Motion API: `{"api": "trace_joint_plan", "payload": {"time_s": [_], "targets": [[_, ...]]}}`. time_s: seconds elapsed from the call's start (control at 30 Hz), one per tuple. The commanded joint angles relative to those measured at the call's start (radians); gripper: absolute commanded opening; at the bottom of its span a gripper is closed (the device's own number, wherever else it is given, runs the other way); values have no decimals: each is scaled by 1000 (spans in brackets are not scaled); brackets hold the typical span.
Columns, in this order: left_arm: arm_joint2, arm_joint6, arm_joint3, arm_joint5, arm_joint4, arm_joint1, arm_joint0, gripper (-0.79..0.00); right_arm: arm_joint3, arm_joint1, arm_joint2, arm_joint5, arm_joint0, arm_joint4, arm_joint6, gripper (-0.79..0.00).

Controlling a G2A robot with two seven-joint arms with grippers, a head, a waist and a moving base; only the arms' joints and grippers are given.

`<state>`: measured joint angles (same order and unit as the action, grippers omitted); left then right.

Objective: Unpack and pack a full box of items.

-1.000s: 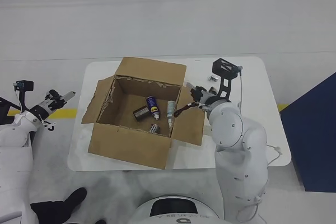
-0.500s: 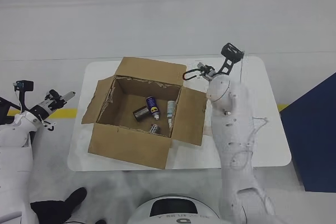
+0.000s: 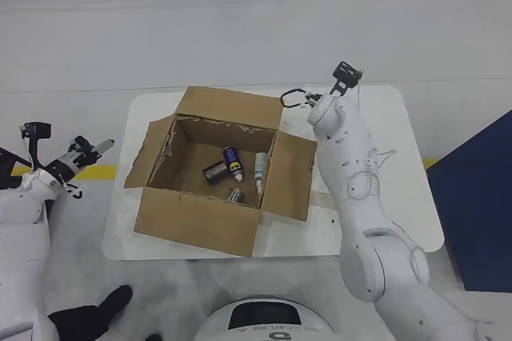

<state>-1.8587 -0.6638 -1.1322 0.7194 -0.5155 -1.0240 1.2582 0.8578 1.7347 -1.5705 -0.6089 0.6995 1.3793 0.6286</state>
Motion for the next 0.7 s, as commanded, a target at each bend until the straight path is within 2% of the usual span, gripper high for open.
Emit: {"api": "trace_joint_plan", "payload": {"time_s": [0.0, 0.03, 0.1, 0.13, 0.2, 0.33, 0.4, 0.6, 0.67], "targets": [[0, 0, 0, 0, 0, 0, 0, 0, -1, 0, 0, 0, 0, 0, 0, 0], [0, 0, 0, 0, 0, 0, 0, 0, -1, 0, 2, -14, 2, 12, -13, 0], [0, 0, 0, 0, 0, 0, 0, 0, -51, 9, 41, -194, -15, 100, -100, 0], [0, 0, 0, 0, 0, 0, 0, 0, -90, 14, 56, -145, -41, 75, -65, 0], [0, 0, 0, 0, 0, 0, 0, 0, -182, 7, 45, -142, -93, 90, -49, 0], [0, 0, 0, 0, 0, 0, 0, 0, -376, -15, 23, -66, -199, 112, -4, 0], [0, 0, 0, 0, 0, 0, 0, 0, -464, -28, 16, 11, -244, 116, 20, 0], [0, 0, 0, 0, 0, 0, 0, 0, -611, -66, -9, 130, -309, 113, -15, 0], [0, 0, 0, 0, 0, 0, 0, 0, -635, -75, -9, 199, -312, 110, -37, 0]]}}
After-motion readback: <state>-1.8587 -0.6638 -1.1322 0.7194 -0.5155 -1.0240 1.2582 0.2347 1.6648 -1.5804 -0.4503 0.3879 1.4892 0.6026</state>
